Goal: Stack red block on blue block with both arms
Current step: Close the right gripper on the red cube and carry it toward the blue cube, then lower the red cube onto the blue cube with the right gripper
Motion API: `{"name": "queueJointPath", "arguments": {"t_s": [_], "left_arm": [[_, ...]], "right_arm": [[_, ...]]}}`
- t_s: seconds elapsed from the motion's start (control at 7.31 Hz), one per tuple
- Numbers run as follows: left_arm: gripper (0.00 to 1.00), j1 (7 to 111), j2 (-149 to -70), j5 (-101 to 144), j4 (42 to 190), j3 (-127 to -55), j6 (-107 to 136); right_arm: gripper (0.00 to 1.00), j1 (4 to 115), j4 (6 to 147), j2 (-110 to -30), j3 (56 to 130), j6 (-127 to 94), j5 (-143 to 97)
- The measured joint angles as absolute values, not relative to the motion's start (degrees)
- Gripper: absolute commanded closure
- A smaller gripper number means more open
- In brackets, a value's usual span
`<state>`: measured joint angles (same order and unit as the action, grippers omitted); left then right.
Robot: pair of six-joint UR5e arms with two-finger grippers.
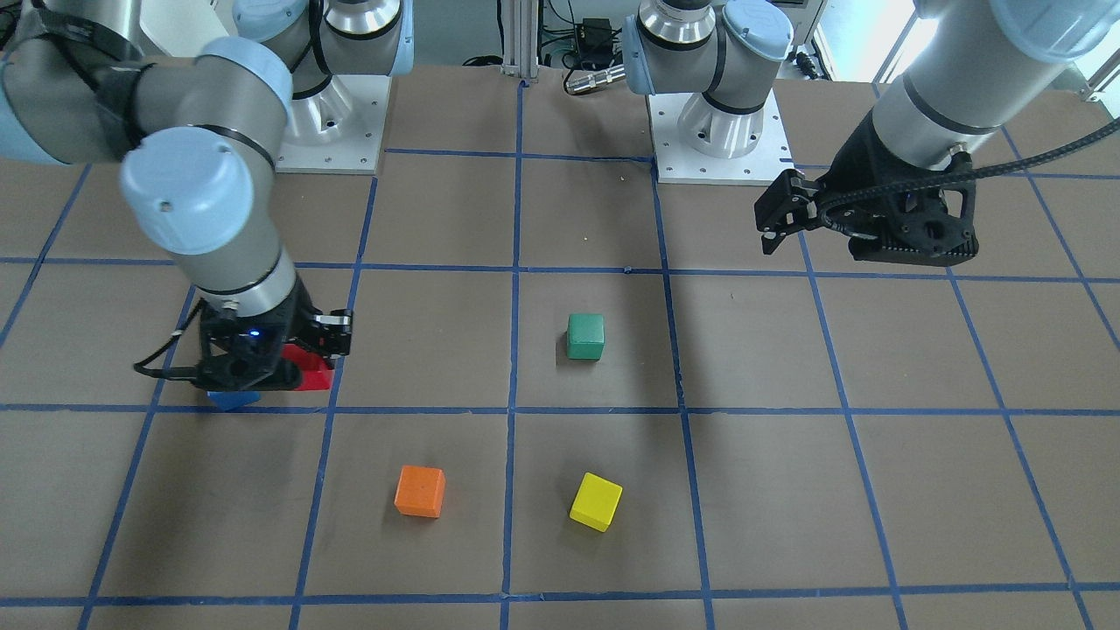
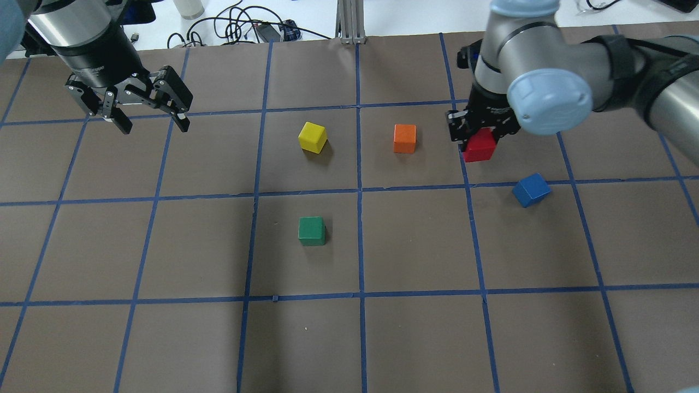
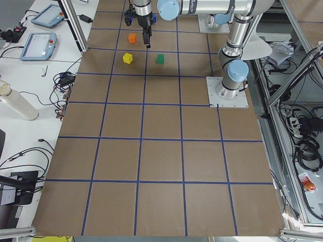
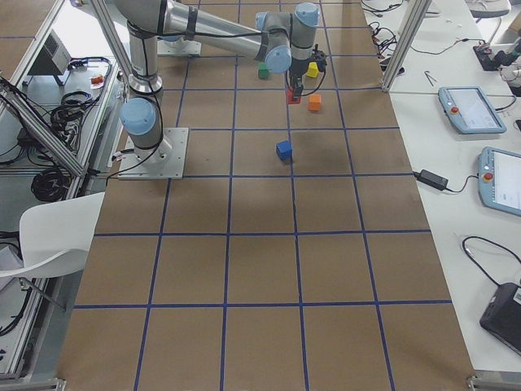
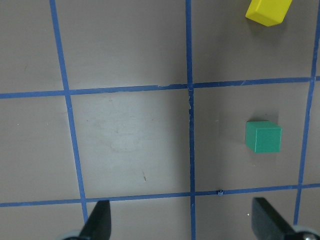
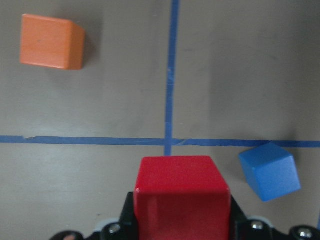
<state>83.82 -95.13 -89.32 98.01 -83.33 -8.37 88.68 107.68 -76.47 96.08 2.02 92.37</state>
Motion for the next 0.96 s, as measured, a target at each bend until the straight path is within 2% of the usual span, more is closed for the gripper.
{"name": "queueJointPath", "arguments": {"t_s": [0.55,0.96], "left_arm": [[0.00,84.89,-94.63,-88.98,91.47,-87.24,-8.44],[0.00,86.13,-94.53,-89.35,87.97,-89.15,-7.94]], "right_arm": [[1.00,82.49,111.49,-79.13,101.45,5.63,94.35],[1.00,79.21,118.31,-79.25,105.71,19.83,94.43]]}}
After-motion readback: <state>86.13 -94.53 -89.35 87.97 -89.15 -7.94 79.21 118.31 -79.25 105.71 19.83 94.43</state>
